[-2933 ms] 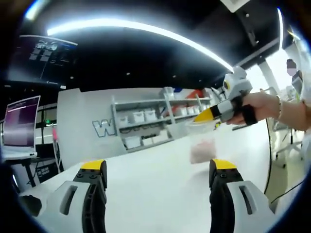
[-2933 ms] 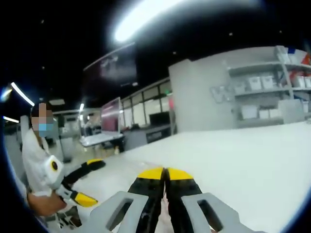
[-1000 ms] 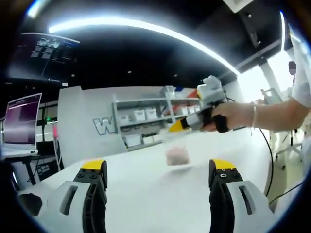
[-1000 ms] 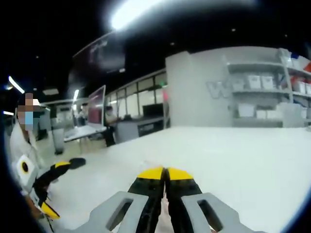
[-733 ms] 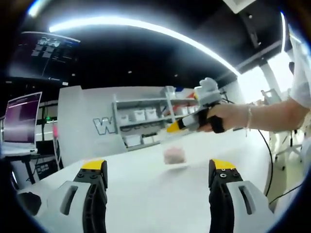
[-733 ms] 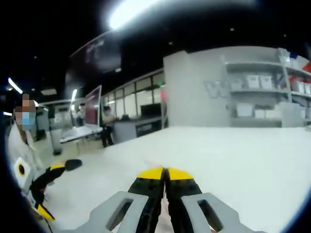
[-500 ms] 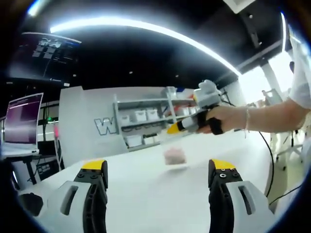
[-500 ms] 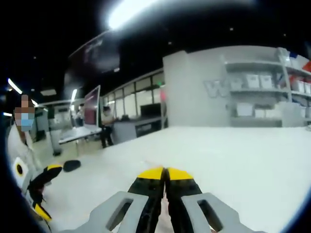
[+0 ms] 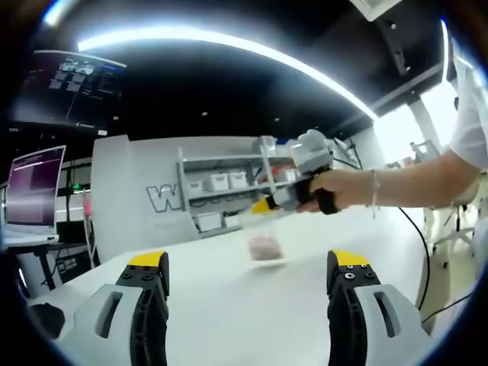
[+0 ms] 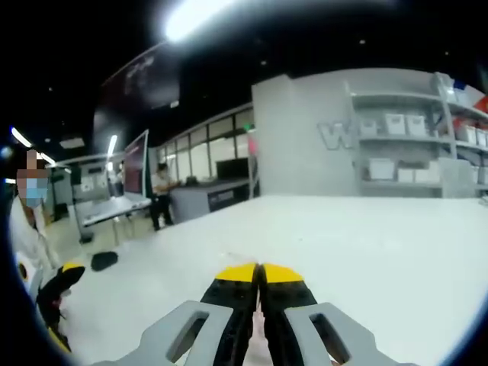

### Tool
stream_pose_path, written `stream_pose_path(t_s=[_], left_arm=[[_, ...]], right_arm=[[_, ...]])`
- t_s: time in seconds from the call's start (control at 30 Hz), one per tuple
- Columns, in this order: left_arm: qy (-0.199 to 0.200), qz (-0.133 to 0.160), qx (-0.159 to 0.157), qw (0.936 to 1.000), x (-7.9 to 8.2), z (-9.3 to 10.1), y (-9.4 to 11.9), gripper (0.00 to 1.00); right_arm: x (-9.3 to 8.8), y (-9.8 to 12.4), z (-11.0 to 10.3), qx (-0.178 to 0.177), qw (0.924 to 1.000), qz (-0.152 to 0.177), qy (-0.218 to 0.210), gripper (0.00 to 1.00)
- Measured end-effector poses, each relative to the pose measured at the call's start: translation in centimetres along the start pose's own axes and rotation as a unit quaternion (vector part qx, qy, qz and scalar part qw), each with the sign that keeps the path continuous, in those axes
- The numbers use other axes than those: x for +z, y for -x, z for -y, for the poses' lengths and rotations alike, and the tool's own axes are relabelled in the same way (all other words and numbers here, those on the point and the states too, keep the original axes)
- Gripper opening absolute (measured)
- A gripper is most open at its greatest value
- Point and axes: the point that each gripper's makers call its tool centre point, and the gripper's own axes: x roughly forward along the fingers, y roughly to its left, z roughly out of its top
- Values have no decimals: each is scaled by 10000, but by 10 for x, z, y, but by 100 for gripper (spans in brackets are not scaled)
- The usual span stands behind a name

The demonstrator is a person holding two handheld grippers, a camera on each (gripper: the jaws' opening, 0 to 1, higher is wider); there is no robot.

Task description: Open the resealable bag by pulling the two sides of the seal apart until the entire bag opening is separated and visibly accessible.

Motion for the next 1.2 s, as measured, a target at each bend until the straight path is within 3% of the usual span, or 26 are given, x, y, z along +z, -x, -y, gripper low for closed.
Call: stream_pose_path(t_s=[0.97, 1.2], left_arm=[[5, -19, -15, 10000, 2, -5, -4, 83], [18, -17, -39, 10000, 2, -6, -6, 83]], right_arm=[[8, -56, 25, -268, 9993, -137, -209, 0], [16, -64, 22, -281, 9994, -101, -184, 0]])
